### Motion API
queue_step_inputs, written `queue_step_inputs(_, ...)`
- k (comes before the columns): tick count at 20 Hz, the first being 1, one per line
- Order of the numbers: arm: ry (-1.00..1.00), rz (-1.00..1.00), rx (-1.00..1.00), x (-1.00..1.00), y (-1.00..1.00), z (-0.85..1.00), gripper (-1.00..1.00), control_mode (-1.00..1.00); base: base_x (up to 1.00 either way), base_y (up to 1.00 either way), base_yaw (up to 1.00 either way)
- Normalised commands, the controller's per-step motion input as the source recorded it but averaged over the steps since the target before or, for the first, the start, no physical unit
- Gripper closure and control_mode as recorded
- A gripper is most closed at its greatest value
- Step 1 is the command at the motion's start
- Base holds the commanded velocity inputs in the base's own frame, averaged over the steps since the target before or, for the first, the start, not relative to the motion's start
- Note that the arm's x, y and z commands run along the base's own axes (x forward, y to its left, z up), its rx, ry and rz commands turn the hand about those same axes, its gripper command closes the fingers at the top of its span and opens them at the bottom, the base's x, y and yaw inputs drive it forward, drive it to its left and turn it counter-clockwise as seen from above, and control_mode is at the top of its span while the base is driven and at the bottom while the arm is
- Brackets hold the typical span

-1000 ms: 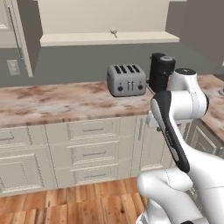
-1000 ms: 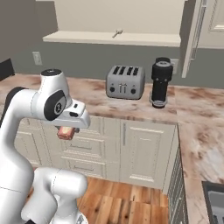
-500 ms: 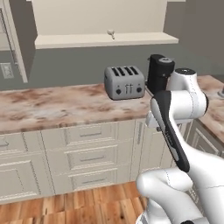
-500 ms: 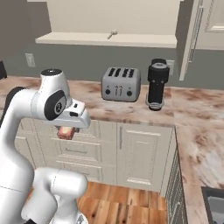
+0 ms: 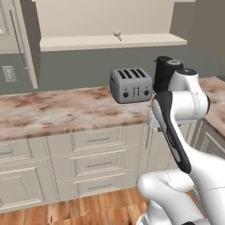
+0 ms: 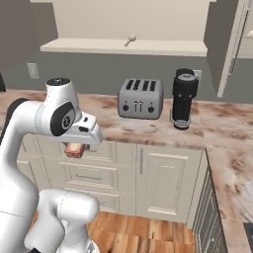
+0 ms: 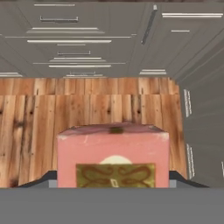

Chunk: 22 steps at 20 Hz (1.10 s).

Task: Pick up the bar soap and dish brush from the sink, and place them back in the cabinet, and close the cabinet doors.

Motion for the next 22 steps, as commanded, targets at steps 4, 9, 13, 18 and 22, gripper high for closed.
queue_step_inputs(4,0.0,0.0,0.0,0.0,0.0,0.0,1.0,1.0,0.49,0.23,0.0)
queue_step_inputs(9,0.0,0.0,0.0,0.0,0.0,0.0,1.0,1.0,0.5,0.0,0.0)
queue_step_inputs(13,0.0,0.0,0.0,0.0,0.0,0.0,1.0,1.0,0.38,-0.01,0.0)
queue_step_inputs(18,0.0,0.0,0.0,0.0,0.0,0.0,1.0,1.0,0.34,-0.04,0.0)
queue_step_inputs(22,0.0,0.0,0.0,0.0,0.0,0.0,1.0,1.0,0.37,-0.06,0.0)
